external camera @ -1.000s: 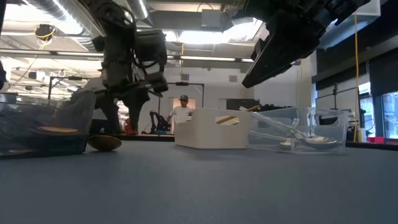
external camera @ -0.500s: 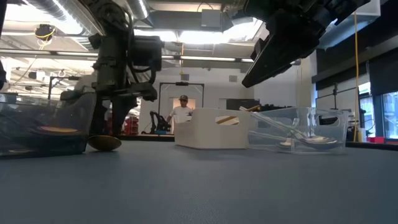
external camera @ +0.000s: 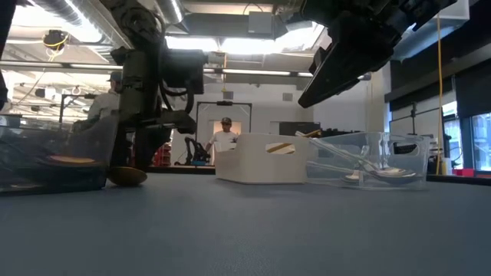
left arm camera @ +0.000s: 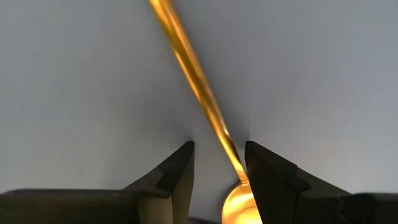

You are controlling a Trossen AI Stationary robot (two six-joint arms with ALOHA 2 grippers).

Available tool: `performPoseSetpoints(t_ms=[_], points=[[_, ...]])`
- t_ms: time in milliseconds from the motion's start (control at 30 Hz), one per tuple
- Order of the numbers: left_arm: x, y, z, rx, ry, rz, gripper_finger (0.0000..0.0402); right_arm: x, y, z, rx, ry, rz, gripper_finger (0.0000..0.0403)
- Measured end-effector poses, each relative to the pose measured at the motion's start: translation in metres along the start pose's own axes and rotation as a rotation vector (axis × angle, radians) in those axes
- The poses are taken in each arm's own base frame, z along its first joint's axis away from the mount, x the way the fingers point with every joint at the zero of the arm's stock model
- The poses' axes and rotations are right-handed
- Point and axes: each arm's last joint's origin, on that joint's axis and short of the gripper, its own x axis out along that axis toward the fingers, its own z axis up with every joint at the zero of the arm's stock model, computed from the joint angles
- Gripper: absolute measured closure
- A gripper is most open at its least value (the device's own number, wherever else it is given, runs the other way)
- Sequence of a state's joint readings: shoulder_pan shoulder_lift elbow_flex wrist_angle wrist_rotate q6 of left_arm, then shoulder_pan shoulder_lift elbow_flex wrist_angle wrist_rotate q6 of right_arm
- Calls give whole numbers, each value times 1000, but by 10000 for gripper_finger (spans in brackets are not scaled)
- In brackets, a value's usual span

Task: Sort silverware by color (type)
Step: Put the gold spoon into the white bin

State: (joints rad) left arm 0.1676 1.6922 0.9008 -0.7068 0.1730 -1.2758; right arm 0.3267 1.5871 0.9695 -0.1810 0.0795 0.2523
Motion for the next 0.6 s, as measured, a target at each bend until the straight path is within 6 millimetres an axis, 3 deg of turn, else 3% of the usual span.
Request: performPoseSetpoints(t_ms=[600], points=[[2, -1, -2, 16, -32, 12, 276, 0, 0, 0, 0, 0, 0, 292]])
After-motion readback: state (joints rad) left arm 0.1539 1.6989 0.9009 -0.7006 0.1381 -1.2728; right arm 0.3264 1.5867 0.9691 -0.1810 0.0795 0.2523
